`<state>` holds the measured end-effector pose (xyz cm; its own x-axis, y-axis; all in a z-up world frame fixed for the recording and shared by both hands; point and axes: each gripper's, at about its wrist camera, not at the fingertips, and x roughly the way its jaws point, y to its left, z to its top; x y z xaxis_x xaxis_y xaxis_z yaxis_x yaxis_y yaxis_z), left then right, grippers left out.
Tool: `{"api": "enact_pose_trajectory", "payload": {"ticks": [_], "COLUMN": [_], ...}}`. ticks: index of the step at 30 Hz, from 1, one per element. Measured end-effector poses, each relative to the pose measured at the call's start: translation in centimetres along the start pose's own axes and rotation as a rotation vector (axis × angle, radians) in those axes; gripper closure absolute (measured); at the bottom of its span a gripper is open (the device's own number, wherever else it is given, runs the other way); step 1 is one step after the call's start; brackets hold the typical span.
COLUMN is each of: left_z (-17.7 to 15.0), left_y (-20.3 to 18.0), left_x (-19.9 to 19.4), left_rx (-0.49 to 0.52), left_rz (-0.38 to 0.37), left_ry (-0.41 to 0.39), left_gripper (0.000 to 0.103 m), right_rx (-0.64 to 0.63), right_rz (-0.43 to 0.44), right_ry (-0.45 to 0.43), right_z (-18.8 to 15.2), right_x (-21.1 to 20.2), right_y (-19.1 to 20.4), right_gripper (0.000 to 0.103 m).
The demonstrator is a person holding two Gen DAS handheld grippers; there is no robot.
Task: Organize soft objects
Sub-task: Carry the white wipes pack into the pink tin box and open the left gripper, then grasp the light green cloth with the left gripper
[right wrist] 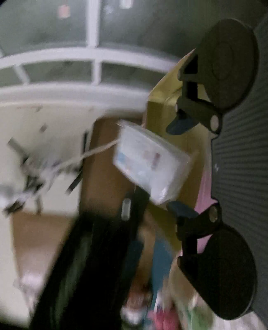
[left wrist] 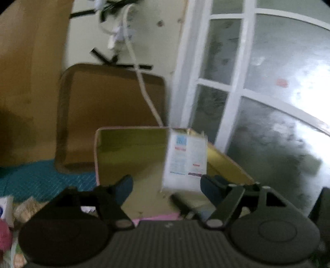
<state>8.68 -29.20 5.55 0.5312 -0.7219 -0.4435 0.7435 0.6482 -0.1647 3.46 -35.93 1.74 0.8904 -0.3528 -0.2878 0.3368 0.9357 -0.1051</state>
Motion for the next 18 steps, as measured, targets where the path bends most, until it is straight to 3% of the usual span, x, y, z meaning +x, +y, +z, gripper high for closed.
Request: {"api": "enact_pose_trajectory", "payload": {"ticks": [3,7,8,9,13,15,18], "left_z": [-0.7,-3.7,-4.6,-5.7,-10.9,-12.9,-15.2], "left_y": [1.1,3.8,4.8,5.7,9.5,11.4,14.0], "left_x": [-0.3,-5.7,-7.2,-8.8,-14.1,-16.2,-18.9], "left_rx": [-0.055,-0.084,-0.097,-0.110,-0.151,-0.205,-0.302], "left_rz": [0.012,-0.008,0.001,0.015,0.172,0.233,0.293], "left_ry": [0.026,-0.010,-0.017,-0.018,0.019,0.032,0.015], "left_gripper": [0.028,0.025,0.025,0.025,0.027,0.027,0.027], "right_rx": [0.135,0.238,0.261,0.276,0.218,0.151,0.042], "right_rz": [0.027,0.083,0.123,0.172,0.395,0.503,0.580], "right_ry": [0.010,-0.017,-0.020,-0.018,0.040,0.082,0.129], "right_z": [-0.9,-2.2,-2.4,-2.5,-1.9,-1.8,-1.6], "right_x": [-1.5,-4.8,-5.6,-5.9,-7.1,-7.2,-6.5], "right_y": [-1.7,-1.5,-1.0,-0.5,3.9,7.3,11.8], "right_gripper": [0.029,0.030,0.032,0.040,0.069,0.075,0.074]}}
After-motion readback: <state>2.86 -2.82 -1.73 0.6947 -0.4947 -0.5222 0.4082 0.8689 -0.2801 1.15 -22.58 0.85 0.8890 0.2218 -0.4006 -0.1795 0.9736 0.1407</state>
